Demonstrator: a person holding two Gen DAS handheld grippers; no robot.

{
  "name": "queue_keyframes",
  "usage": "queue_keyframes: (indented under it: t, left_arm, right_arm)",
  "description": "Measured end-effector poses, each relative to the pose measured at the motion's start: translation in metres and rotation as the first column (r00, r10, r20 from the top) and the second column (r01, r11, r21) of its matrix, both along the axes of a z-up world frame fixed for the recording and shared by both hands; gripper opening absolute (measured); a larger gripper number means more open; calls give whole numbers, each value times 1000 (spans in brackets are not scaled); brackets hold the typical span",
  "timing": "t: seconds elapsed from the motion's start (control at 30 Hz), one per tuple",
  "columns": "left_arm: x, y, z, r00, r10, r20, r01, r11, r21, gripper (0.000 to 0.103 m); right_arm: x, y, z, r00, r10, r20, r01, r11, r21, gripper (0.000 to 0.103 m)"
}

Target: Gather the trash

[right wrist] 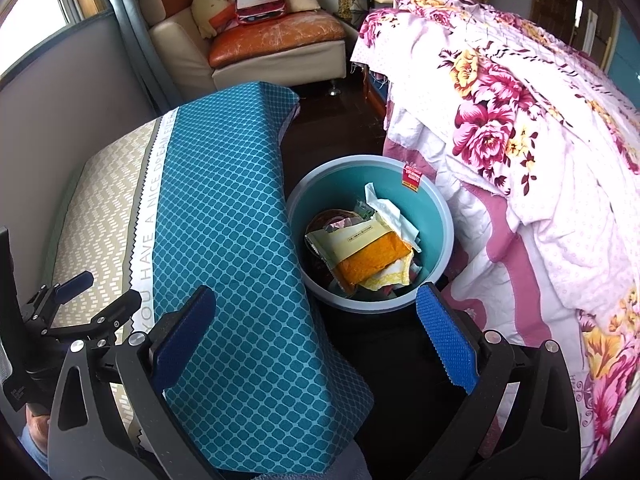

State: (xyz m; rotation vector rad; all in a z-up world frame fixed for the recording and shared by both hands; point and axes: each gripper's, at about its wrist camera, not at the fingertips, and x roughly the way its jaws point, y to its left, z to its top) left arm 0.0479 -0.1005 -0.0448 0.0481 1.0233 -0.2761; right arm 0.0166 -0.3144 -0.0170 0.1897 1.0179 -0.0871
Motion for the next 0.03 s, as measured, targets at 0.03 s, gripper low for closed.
queue_keyframes:
  t: [0.03]
  left_arm:
    - [-1,0,0,1000,1,1,-1,1000,1,99]
  right_arm:
    - [-1,0,0,1000,0,1,0,1000,0,96]
